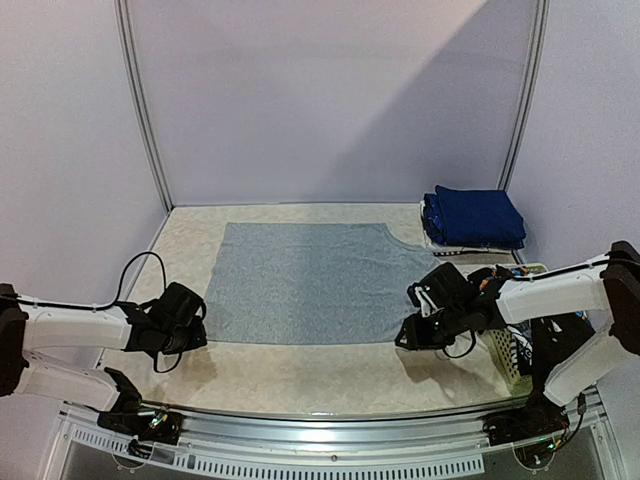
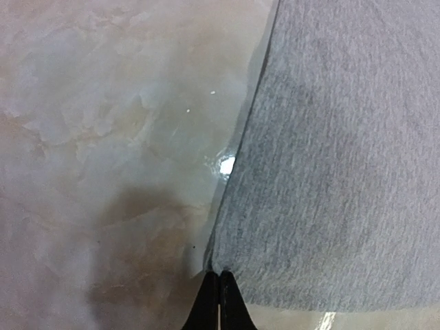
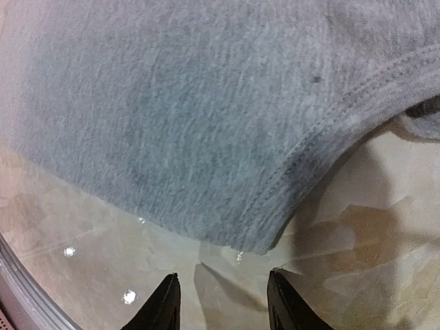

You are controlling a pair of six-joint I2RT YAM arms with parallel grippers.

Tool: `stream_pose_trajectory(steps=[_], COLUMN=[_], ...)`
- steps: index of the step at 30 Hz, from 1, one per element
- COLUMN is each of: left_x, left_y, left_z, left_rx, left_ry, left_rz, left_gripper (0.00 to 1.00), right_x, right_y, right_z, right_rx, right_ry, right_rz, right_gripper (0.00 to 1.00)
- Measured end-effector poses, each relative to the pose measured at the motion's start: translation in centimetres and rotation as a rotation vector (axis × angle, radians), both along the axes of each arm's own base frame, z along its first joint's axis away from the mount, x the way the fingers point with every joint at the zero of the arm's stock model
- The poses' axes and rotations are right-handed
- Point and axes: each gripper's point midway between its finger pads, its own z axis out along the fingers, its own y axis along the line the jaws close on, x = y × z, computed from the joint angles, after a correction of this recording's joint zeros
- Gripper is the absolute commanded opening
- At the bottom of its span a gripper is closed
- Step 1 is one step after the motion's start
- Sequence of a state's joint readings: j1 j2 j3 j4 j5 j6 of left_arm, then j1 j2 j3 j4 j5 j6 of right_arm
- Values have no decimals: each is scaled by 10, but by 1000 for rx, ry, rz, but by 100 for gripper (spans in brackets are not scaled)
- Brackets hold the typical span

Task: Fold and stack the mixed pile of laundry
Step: Fold the flattened tank top at the center of the board.

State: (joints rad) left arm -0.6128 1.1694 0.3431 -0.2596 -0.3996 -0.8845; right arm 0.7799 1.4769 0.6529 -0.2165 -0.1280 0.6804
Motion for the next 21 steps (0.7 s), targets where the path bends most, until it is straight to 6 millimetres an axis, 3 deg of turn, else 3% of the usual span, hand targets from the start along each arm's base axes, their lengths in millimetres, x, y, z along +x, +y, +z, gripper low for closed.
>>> stream_pose_trajectory(steps=[6, 13, 21], left_x=[-3, -4, -4], left_y=[2, 3, 3], left_z=[0, 0, 0], left_rx=[1, 1, 1], left_ry=[0, 1, 1], left_rz=[-1, 0, 0], left_gripper=[0, 0, 0], right_x=[12, 27, 30], right_y=[0, 3, -3], right_z=[-6, -9, -11], right_rx=[-25, -48, -87], right_ry=[-26, -64, -81], right_rz=[-34, -57, -70], right_gripper=[39, 27, 11])
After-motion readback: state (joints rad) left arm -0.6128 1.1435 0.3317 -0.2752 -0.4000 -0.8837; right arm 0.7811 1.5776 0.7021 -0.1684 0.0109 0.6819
